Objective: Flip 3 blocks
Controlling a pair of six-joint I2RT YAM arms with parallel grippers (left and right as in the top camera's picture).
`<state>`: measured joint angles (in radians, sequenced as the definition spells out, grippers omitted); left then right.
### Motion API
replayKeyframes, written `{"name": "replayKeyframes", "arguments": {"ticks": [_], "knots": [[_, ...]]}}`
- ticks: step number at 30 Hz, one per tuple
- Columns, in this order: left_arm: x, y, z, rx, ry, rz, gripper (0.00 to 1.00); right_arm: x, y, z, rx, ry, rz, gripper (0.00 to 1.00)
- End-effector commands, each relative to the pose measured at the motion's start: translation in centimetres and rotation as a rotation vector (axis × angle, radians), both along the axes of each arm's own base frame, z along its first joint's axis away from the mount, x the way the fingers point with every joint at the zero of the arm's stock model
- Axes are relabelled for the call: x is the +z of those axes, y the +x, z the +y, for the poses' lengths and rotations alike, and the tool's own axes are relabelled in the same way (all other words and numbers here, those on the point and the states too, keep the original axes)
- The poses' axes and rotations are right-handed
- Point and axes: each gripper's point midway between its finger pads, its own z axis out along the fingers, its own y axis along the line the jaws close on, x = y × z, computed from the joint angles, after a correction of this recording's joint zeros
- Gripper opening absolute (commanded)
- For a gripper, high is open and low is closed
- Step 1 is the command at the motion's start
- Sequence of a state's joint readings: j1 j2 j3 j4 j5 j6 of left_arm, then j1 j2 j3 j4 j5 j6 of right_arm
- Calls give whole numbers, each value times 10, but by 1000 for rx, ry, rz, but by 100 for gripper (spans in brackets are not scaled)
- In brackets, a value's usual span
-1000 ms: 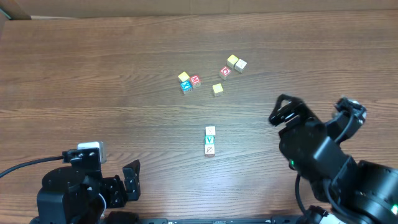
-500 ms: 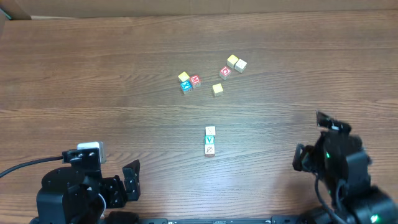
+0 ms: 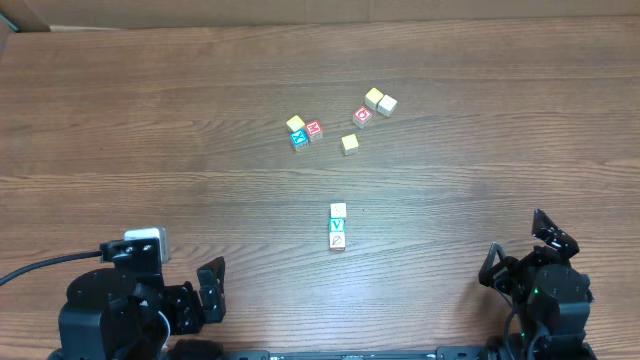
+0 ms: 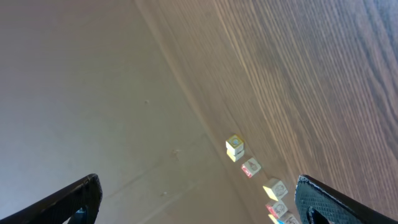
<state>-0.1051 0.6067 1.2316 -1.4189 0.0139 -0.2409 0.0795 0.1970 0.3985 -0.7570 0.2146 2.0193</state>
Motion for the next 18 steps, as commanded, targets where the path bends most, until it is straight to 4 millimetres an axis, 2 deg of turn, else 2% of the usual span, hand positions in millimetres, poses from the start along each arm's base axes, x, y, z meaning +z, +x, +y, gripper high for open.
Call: {"name": "replayKeyframes", "arguments": {"ticks": [1, 4, 7, 11, 18], "knots": [[5, -1, 0, 1, -3, -21, 100, 2, -1, -9, 16, -137, 6, 100], [5, -1, 0, 1, -3, -21, 100, 7, 0, -13, 159, -442, 37, 100], [5, -1, 0, 1, -3, -21, 100, 24, 7, -3, 409, -857, 6, 100], [5, -1, 0, 1, -3, -21, 100, 24, 4, 8, 647, -1239, 13, 100], [5, -1, 0, 1, -3, -21, 100, 0, -15, -6, 655, -1301, 141, 100]]}}
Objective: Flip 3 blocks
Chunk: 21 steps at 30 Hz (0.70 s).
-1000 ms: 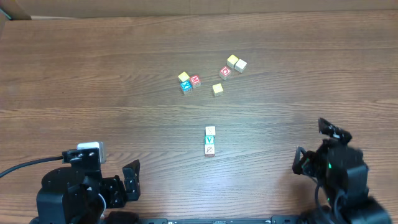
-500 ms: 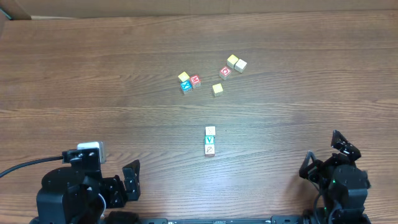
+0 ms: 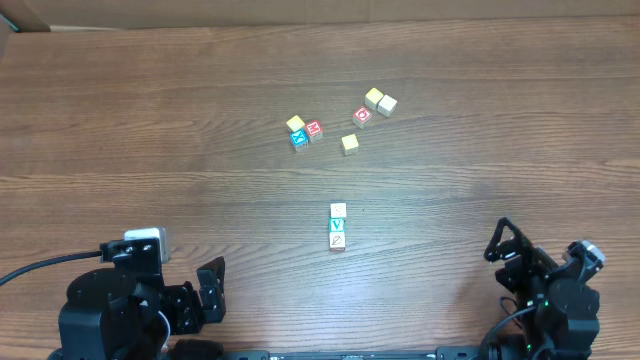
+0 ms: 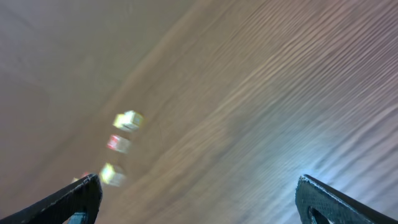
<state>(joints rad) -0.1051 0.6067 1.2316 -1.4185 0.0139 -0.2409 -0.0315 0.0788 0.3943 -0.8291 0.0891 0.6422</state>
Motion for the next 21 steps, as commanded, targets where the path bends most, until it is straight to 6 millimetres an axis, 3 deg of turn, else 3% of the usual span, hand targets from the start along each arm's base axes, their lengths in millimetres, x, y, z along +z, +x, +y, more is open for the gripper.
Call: {"name": "replayKeyframes", "arguments": {"ticks": [1, 7, 10, 12, 15, 21], "knots": [[5, -1, 0, 1, -3, -20, 100, -3, -1, -5, 36, -144, -10, 100], [5, -1, 0, 1, -3, -20, 100, -15, 9, 12, 226, -318, -28, 100], [5, -1, 0, 1, -3, -20, 100, -23, 10, 10, 253, -394, -4, 100], [5, -1, 0, 1, -3, -20, 100, -39, 5, -1, 232, -465, 76, 100], [5, -1, 0, 1, -3, -20, 100, -58, 0, -2, 233, -440, 134, 100], [5, -1, 0, 1, -3, -20, 100, -76, -1, 0, 250, -421, 170, 100]]}}
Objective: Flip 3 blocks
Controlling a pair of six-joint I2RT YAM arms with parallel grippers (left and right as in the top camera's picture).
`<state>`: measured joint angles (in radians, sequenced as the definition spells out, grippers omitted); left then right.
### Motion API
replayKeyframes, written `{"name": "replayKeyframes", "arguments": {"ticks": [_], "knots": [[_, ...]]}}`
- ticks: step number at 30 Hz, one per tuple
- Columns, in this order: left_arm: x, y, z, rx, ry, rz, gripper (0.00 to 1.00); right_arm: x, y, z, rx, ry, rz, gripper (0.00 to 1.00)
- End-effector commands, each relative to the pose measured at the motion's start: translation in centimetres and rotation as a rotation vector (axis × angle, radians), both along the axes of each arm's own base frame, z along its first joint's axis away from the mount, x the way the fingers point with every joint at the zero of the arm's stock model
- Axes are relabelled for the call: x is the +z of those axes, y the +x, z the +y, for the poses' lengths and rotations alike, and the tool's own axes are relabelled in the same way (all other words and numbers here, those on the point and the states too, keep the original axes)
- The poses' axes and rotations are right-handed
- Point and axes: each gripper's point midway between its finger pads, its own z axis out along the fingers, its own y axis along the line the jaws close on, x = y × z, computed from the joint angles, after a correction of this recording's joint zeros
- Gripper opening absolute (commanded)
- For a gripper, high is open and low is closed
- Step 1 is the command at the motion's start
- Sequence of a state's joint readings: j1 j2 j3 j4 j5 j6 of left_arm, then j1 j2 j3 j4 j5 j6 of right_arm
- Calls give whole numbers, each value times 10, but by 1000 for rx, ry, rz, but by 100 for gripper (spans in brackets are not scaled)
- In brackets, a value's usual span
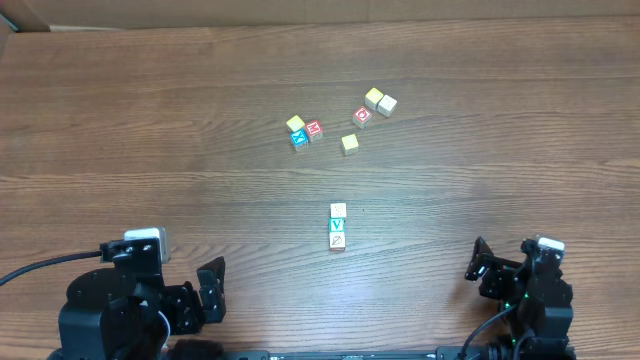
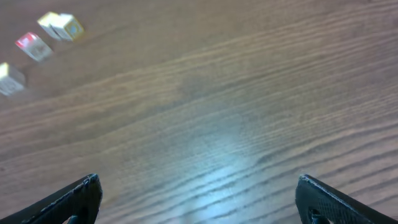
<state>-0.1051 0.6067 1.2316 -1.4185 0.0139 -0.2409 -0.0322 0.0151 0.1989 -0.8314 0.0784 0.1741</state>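
Several small letter blocks lie on the wooden table (image 1: 150, 120). A far group holds a yellow block (image 1: 296, 124), a red block (image 1: 314, 129), a teal block (image 1: 299, 140), another red block (image 1: 362, 116) and a yellow pair (image 1: 379, 100). Nearer, a row of three blocks (image 1: 338, 226) has a green V in the middle. My right gripper (image 2: 198, 200) is open and empty over bare wood at the near right edge. Its view shows the yellow pair (image 2: 60, 25) and a red block (image 2: 32, 45) far off at top left. My left gripper (image 1: 211, 288) rests at the near left.
A lone yellow block (image 1: 349, 143) lies between the far group and the near row. A white box (image 1: 147, 240) sits on the left arm's base. The table's far edge meets a pale wall at the top of the overhead view.
My right gripper has turned and shifted left along the near edge. In its view the far blocks went from mid-left to the top left corner. Blocks and left arm have not moved.
At first my right gripper stood open at the near right, looking at the wall, with blocks at the bottom of its view. Then it was turned with the blocks at the left. Now it looks onto bare wood. No block has moved.
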Motion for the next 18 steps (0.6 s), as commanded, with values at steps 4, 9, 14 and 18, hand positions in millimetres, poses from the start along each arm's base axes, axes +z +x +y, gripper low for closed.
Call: {"name": "replayKeyframes", "arguments": {"ticks": [4, 9, 14, 18], "knots": [[5, -1, 0, 1, -3, -20, 100, 6, 5, -3, 3, -32, -40, 100], [5, -1, 0, 1, -3, -20, 100, 13, 15, 4, 65, -59, -96, 100], [5, -1, 0, 1, -3, -20, 100, 15, 18, 18, 190, -117, -110, 100], [5, -1, 0, 1, -3, -20, 100, 15, 18, 19, 193, -114, -112, 100]]}}
